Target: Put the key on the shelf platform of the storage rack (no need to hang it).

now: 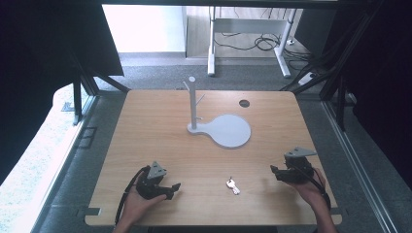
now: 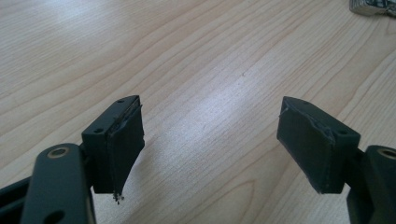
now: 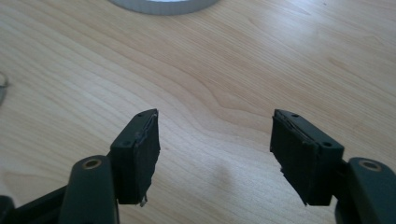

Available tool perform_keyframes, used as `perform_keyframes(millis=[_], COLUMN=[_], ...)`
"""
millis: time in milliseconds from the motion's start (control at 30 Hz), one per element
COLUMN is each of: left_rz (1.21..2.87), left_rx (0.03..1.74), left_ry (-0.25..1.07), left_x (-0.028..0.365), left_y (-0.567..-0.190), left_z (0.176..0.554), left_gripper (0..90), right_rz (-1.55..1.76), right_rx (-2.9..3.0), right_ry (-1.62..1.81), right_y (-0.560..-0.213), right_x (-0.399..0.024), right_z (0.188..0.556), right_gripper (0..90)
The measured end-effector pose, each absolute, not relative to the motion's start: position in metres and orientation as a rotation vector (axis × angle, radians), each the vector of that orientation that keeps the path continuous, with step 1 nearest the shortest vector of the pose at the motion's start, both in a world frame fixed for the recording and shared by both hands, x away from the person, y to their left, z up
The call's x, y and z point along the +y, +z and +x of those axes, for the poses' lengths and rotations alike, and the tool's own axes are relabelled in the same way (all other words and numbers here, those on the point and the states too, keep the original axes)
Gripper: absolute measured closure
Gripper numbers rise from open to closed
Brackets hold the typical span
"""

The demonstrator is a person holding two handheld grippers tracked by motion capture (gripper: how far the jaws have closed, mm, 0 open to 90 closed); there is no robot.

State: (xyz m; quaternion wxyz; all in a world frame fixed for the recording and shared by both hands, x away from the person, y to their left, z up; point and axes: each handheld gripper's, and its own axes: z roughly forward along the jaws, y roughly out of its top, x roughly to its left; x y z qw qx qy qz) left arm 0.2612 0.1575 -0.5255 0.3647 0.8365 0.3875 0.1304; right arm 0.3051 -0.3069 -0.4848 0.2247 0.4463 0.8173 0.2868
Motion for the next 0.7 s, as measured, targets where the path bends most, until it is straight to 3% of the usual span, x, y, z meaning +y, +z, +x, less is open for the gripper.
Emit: perform_keyframes(millis=[700], left_rz=[2.104], left_rx=[0.999], left_ry=[0.342], left_x=[0.162], left_y=[-0.519], left_z=[0.259], left_gripper=[23.5], right_rz=[1.24], right_rx=[2.38], right_ry=[0.768], right_y=[-0.472], right_x=[-0.279], right_z=[0.309], right_gripper=[41.0])
